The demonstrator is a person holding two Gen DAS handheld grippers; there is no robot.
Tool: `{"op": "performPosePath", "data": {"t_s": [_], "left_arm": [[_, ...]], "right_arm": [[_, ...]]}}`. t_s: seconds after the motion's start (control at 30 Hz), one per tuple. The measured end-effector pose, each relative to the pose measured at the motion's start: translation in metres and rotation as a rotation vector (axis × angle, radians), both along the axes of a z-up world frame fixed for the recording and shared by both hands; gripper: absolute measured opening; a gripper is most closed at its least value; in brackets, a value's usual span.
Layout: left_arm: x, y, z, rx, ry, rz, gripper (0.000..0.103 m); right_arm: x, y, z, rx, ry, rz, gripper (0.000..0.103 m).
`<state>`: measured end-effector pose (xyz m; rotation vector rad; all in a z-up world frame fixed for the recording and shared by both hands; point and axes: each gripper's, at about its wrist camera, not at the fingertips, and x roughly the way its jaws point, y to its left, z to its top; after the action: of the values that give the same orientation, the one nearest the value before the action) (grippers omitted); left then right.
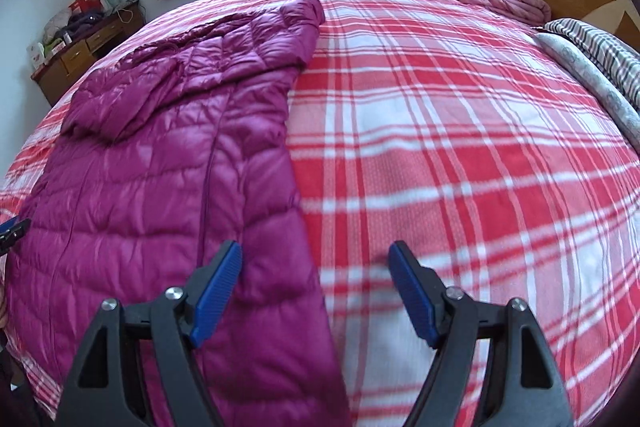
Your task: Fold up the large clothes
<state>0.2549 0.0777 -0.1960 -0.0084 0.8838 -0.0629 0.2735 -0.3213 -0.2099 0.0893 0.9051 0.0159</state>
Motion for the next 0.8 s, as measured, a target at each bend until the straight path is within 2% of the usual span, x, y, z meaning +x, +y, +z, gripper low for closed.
{"op": "performPosePath", "data": {"t_s": [0.33, 0.4, 0.47, 0.67, 0.73, 0.8], "left_arm": [[-0.056, 0.01, -0.005, 0.004, -0.01, -0.035, 0.085], [-0.063, 0.011, -0.006, -0.01, -0.009, -0.039, 0.085], [-0.068, 0.01, -0.006, -0.016, -0.009, -0.041, 0.085], [-0.074, 0.007, -0.006, -0.057, -0.007, -0.058, 0.085], [-0.076, 0.004, -0.006, -0.055, -0.01, -0.071, 0.071], [-0.079, 0.002, -0.004, -0.041, -0.014, -0.088, 0.037]], "right_arm": [[-0.059, 0.008, -0.011, 0.025, 0.013, 0.023, 0.077], [-0.065, 0.009, -0.012, 0.039, 0.015, 0.028, 0.071], [-0.07, 0.011, -0.012, 0.045, 0.013, 0.043, 0.055], [-0.077, 0.017, -0.012, 0.094, 0.003, 0.062, 0.026], [-0.078, 0.017, -0.012, 0.122, -0.003, 0.065, 0.018], [-0.08, 0.021, -0.009, 0.126, -0.016, 0.069, 0.013]]}}
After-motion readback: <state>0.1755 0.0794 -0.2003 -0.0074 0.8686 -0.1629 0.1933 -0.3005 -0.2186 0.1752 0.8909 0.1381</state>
